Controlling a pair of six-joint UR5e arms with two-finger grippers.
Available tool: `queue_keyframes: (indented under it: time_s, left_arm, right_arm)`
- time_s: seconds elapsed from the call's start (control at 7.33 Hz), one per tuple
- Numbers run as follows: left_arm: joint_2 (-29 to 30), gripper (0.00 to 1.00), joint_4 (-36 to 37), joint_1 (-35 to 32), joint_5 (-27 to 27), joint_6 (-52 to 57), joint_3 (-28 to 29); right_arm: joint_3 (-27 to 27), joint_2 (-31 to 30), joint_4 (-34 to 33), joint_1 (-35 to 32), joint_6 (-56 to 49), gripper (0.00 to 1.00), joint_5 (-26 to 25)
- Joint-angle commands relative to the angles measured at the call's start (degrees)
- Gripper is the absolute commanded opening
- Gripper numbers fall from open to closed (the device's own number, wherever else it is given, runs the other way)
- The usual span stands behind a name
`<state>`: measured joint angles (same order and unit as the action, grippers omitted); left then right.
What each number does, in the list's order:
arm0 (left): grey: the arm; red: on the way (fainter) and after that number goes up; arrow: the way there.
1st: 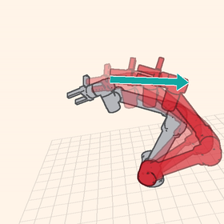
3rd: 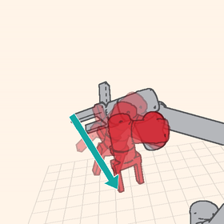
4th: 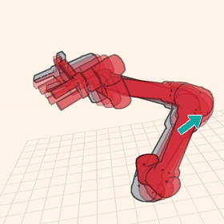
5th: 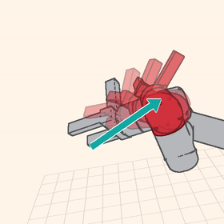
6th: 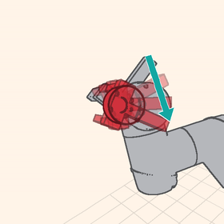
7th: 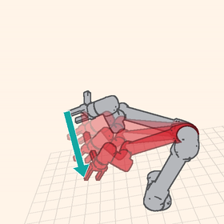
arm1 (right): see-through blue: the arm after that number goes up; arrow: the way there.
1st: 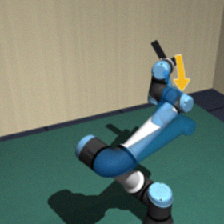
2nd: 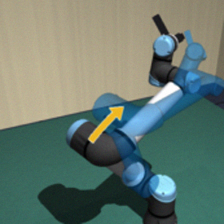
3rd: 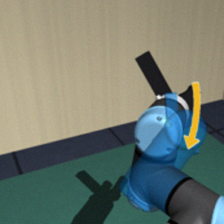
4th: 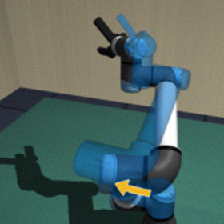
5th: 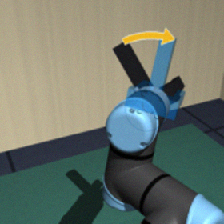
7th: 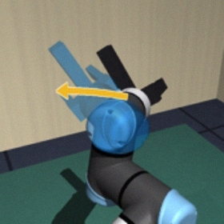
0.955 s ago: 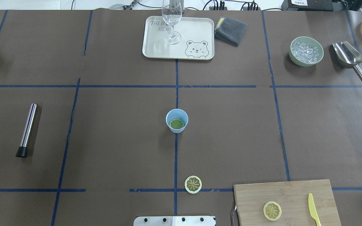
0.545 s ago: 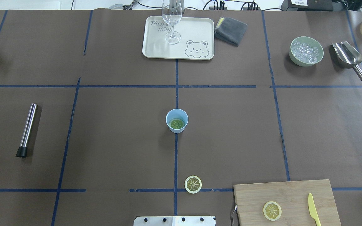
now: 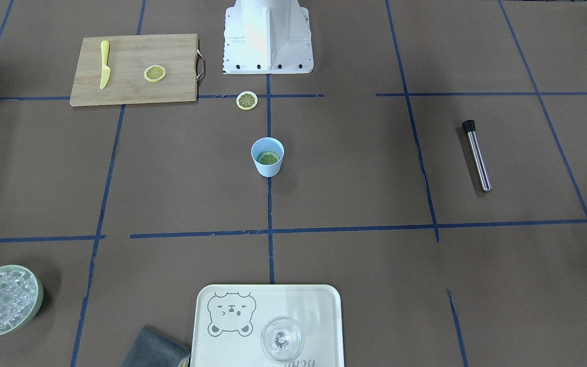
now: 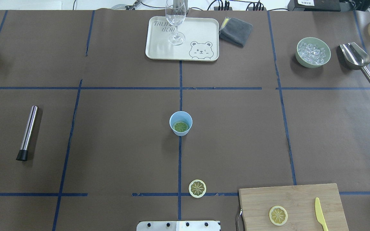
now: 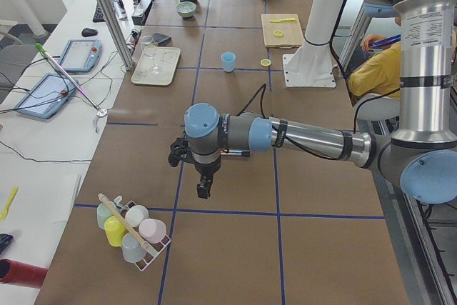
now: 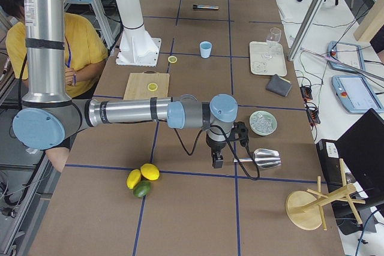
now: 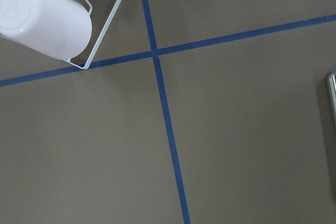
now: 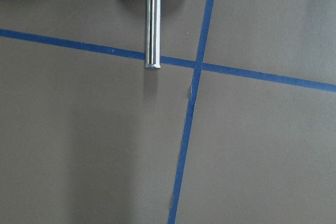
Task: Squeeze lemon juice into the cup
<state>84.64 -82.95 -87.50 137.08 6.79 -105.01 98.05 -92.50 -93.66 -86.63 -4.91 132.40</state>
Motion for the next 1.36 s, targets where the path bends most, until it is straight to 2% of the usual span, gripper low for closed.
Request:
queue_keyframes:
  time_s: [0.0,0.41,0.82,0.95,1.23]
  left_arm:
    - [-0.35,1.0,-0.37,-0.04,4.42,-0.02,0.24]
    - [-0.18,1.0,-0.55,0.05,4.33,-0.28,-0.63]
    - [0.7,1.0,-0.89,0.05,3.28,-0.02,1.91]
    - [0.7,1.0,-2.9,0.05,-0.72,-0.2,2.35]
    - [0.62,1.0,-3.36,-0.04,-2.17,0.07,4.1]
  right_arm:
    - [-0.4,-0.14,0.06,0.41,0.16,1.0,-0.12]
    - [-0.76,-0.22,0.15,0.41,0.25,1.0,0.76]
    - [-0.05,-0.31,0.32,0.41,0.34,1.0,1.02]
    - [-0.05,-0.05,0.32,0.41,0.34,1.0,0.94]
    - [0.3,-0.31,0.32,0.41,0.26,1.0,1.02]
